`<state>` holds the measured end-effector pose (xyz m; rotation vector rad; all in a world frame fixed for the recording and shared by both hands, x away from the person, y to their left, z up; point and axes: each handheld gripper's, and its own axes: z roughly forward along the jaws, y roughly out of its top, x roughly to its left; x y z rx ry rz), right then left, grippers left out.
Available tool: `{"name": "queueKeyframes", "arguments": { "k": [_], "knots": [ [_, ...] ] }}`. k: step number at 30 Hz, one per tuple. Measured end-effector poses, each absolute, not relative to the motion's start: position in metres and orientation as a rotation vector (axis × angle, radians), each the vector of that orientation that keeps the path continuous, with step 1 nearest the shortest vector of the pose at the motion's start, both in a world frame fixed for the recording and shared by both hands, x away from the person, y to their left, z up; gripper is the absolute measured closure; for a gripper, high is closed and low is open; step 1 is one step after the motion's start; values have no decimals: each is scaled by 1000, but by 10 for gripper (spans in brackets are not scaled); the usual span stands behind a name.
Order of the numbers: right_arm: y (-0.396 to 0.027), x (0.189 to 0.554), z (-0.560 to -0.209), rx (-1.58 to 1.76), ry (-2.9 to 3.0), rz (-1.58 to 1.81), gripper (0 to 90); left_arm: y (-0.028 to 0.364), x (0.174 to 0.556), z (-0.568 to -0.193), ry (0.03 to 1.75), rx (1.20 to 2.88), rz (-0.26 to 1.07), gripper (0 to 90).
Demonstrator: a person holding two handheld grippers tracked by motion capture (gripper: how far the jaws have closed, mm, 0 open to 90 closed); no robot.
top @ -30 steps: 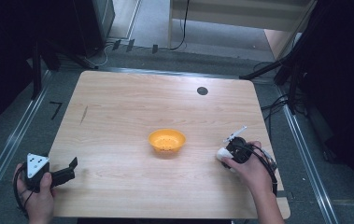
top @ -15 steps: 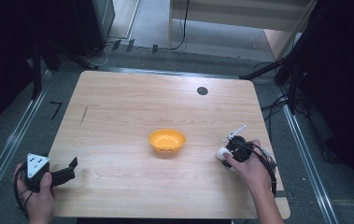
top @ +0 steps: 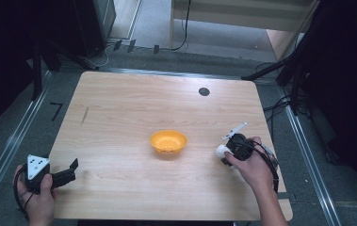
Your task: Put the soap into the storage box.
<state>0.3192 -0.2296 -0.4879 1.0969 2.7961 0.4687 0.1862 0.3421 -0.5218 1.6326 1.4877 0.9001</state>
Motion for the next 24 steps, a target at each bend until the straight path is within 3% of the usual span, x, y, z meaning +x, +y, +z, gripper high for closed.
{"name": "queueKeyframes", "arguments": {
  "k": [24],
  "knots": [
    [-196, 336, -462, 881, 2837, 469, 510, 343, 187, -522, 1487, 1632, 894, 0]
  ]
}}
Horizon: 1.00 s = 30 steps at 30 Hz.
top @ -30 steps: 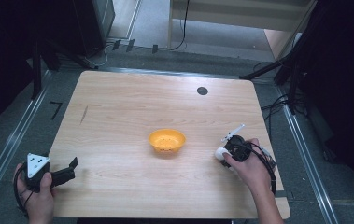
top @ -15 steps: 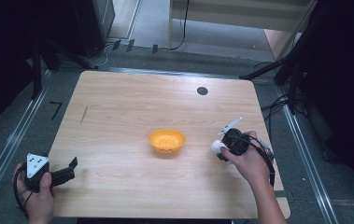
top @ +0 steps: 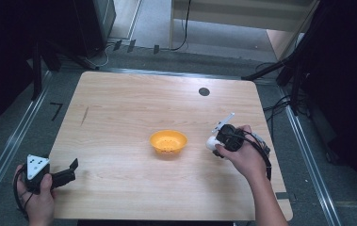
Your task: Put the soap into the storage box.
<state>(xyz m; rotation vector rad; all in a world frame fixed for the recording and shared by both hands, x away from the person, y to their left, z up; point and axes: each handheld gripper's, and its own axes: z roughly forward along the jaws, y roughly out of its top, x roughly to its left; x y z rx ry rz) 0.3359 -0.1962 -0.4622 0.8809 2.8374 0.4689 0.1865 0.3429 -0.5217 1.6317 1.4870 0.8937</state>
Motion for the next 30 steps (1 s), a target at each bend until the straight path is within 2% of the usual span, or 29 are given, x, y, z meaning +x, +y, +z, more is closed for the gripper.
{"name": "queueKeyframes", "arguments": {
  "k": [30],
  "knots": [
    [-156, 350, -444, 634, 2876, 479, 510, 343, 187, -522, 1486, 1632, 891, 0]
  ]
}}
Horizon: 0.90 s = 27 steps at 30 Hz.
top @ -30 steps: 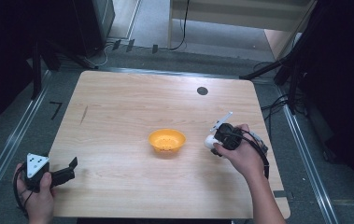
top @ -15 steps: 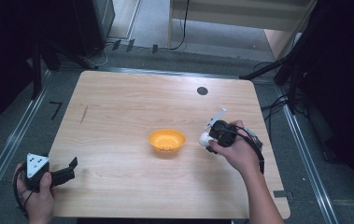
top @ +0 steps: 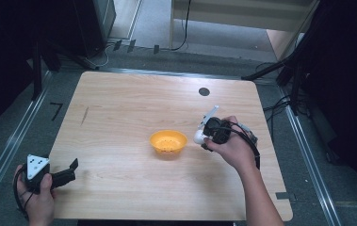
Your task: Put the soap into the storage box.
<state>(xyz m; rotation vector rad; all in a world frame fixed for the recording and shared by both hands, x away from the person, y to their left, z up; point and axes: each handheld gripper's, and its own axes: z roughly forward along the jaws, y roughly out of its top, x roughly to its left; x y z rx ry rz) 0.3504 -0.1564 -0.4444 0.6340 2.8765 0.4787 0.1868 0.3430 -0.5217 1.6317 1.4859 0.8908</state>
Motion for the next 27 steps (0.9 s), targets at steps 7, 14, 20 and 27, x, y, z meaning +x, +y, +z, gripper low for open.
{"name": "queueKeyframes", "arguments": {
  "k": [7, 14, 20, 27],
  "knots": [
    [-147, 353, -440, 576, 2871, 492, 509, 343, 187, -522, 1487, 1632, 890, 0],
    [-130, 355, -438, 491, 2883, 494, 509, 343, 187, -522, 1486, 1632, 890, 0],
    [-119, 358, -438, 455, 2900, 492, 509, 343, 187, -522, 1487, 1632, 887, 0],
    [-110, 361, -437, 422, 2913, 505, 509, 343, 187, -522, 1488, 1631, 886, 0]
  ]
}}
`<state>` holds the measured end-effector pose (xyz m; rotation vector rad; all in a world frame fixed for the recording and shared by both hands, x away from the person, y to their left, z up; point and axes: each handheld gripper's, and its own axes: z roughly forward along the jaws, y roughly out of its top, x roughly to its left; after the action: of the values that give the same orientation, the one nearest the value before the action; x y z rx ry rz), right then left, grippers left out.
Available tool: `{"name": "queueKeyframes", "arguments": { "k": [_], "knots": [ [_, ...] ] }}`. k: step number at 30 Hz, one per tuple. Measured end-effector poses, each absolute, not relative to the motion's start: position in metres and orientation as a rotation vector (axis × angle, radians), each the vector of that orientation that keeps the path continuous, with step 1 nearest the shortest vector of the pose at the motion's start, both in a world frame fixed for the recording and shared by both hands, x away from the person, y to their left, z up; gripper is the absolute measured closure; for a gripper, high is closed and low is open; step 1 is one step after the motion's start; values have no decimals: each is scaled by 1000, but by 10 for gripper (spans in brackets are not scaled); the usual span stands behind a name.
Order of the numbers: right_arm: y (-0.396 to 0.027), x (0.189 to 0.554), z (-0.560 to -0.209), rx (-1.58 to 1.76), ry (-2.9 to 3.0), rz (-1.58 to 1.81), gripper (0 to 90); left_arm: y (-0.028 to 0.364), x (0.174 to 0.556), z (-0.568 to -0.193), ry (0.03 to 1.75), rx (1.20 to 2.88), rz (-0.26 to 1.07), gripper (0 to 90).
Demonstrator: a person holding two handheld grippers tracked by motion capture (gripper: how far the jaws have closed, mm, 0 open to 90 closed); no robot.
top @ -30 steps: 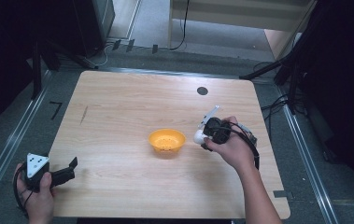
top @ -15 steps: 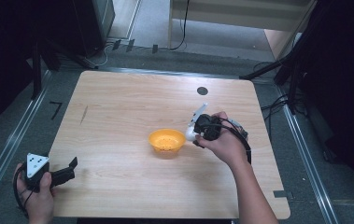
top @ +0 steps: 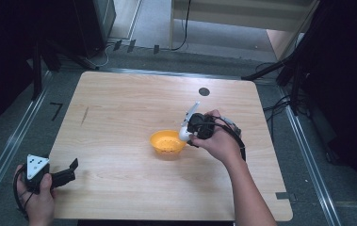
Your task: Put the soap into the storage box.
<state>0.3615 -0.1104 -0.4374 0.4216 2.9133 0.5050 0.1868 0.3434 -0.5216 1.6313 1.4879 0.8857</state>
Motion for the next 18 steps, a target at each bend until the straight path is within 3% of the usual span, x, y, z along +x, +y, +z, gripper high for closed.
{"name": "queueKeyframes", "arguments": {
  "k": [18],
  "knots": [
    [-87, 364, -440, 331, 2927, 517, 509, 343, 187, -522, 1487, 1631, 885, 0]
  ]
}}
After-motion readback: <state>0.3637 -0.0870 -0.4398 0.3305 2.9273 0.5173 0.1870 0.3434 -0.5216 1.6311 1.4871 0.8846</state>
